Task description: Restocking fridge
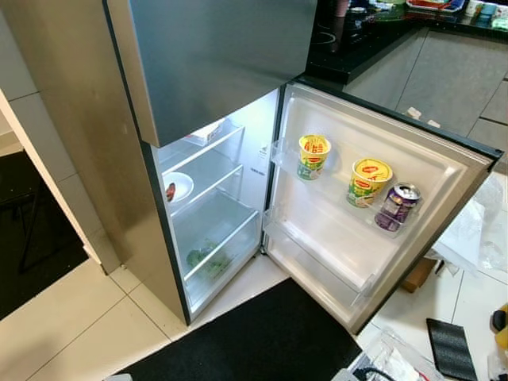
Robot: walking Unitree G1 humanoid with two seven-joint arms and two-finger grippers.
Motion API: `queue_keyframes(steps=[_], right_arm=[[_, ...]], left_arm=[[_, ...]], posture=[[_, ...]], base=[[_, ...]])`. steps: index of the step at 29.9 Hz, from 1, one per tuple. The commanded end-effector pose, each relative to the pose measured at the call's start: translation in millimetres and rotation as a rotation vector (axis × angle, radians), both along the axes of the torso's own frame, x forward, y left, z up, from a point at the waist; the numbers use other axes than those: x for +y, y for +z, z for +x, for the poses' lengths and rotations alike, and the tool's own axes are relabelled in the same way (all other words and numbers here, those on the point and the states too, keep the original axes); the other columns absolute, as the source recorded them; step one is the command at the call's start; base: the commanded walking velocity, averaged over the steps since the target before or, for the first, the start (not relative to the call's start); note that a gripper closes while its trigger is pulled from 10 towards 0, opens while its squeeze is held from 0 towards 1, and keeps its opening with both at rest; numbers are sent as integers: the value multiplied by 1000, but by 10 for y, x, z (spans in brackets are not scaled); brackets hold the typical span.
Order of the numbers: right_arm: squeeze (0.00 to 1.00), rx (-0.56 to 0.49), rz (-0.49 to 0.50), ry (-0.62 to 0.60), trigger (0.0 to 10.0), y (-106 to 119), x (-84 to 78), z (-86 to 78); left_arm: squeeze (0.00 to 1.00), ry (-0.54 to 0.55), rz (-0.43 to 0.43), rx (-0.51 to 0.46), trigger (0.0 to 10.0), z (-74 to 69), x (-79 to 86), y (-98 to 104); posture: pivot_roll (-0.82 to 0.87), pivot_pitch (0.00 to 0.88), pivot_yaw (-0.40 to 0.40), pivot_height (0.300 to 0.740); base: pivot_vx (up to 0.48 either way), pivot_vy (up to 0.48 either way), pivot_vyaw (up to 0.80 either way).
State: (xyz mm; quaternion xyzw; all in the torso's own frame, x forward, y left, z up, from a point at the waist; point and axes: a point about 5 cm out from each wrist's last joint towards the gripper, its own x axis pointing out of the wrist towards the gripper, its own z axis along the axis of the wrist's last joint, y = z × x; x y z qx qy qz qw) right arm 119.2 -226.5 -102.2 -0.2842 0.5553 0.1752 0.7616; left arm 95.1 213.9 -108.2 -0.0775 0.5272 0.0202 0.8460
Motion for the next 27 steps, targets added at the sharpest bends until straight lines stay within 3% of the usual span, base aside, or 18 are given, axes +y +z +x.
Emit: queue_keyframes(steps=[1, 27], right_arm=[[0, -14, 13, -3, 10000, 14, -8, 31], [0, -9, 13, 56, 10000, 31, 19, 101]], left_arm=[[0, -35, -29, 22, 10000, -50, -134, -35], [0, -39, -41, 14, 10000, -4, -166, -30]], posture=[[-40, 0, -36, 740], [-46, 0, -39, 740]], base=[[0, 0, 756], [0, 0, 756]])
